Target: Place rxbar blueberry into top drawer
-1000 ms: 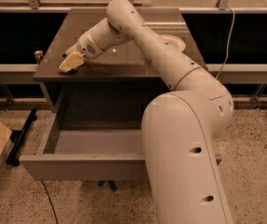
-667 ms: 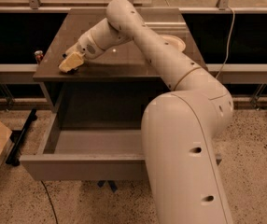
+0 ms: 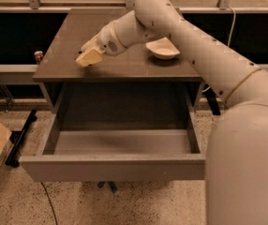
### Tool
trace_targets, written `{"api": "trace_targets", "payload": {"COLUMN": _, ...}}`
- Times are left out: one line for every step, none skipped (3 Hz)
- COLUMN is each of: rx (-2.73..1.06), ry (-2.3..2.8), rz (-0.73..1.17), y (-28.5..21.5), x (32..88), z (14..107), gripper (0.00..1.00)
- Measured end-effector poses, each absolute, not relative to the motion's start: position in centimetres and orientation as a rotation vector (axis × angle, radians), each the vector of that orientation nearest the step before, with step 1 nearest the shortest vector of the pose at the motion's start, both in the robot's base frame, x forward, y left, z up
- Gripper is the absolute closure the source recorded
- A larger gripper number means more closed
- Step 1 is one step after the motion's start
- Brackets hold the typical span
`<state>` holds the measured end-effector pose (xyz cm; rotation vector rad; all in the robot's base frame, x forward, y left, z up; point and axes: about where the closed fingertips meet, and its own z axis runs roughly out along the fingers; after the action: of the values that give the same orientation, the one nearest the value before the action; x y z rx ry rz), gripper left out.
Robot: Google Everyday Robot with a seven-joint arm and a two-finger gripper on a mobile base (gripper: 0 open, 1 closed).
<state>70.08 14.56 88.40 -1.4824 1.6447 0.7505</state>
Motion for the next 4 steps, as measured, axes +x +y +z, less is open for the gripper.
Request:
{"api": "trace_targets", "payload": {"rx": -1.442, "ry": 1.626, "rz": 0.69, "y": 10.1, "x": 65.7, "z": 90.8, "gripper": 1.0}}
{"api": "trace_targets", "payload": {"rx": -1.411, "ry": 1.667, "rz": 0.678, "y": 6.9, "x": 61.7, "z": 90.5, "gripper": 1.0}}
{"api": "trace_targets", "payload": {"rx": -1.39, "ry": 1.746, "rz": 0.696, "y": 4.7, "x": 58.1, "z": 88.6, "gripper": 1.0}}
{"api": "trace_targets", "payload": {"rx": -1.36, "ry": 1.841, "rz": 0.753, "y": 4.1, "x": 55.5, "z": 84.4, "gripper": 1.0}}
